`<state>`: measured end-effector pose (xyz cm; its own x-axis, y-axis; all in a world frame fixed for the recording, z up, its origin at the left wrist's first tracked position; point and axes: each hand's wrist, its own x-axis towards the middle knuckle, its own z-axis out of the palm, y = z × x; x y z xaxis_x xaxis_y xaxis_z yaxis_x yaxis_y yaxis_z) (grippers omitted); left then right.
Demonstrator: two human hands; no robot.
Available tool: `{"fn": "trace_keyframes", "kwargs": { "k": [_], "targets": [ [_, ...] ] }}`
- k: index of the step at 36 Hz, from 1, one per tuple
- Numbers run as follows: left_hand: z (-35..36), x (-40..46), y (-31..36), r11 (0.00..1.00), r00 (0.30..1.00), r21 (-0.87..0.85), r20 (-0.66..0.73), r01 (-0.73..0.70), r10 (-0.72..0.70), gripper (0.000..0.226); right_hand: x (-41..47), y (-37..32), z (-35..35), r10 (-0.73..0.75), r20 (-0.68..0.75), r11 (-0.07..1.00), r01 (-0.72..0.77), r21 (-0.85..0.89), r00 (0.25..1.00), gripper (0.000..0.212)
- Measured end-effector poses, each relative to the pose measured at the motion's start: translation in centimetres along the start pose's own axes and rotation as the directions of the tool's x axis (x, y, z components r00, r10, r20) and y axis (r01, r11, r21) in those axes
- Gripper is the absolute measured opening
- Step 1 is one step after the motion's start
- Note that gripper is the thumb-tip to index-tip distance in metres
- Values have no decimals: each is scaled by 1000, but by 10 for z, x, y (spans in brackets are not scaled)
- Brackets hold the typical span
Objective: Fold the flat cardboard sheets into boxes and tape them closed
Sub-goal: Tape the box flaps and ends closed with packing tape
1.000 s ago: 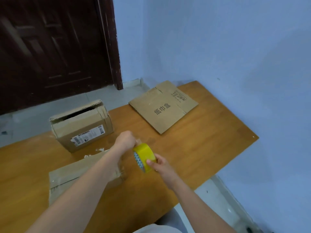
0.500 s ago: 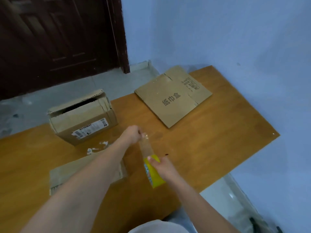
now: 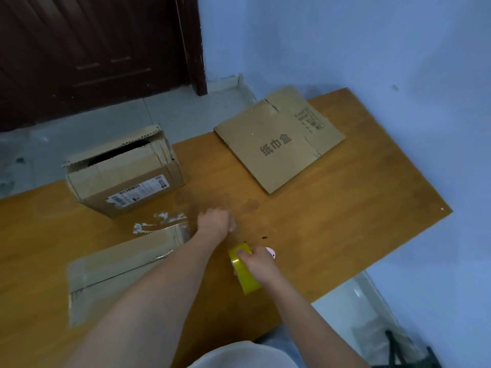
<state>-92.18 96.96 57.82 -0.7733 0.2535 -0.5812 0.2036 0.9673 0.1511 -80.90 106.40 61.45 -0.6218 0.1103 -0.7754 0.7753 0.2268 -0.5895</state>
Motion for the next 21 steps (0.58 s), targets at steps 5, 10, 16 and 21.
{"fn": "trace_keyframes", "kwargs": {
  "k": [5,10,16,21],
  "targets": [
    [-2,4,-3,996,997,-46,17,81,-80,72,4,3,0,-2,-4,999,2,48,1000,35],
    [-8,12,0,987,990,-85,37,139,-136,71,3,6,0,-7,5,996,7,84,1000,26],
    [-19,19,-2,992,993,-63,48,114,-111,69,1,7,-3,-8,37,991,3,137,999,20],
    [-36,20,-5,996,998,-73,-25,59,-61,31,-1,5,-6,-12,11,993,10,121,1000,24]
  ]
}}
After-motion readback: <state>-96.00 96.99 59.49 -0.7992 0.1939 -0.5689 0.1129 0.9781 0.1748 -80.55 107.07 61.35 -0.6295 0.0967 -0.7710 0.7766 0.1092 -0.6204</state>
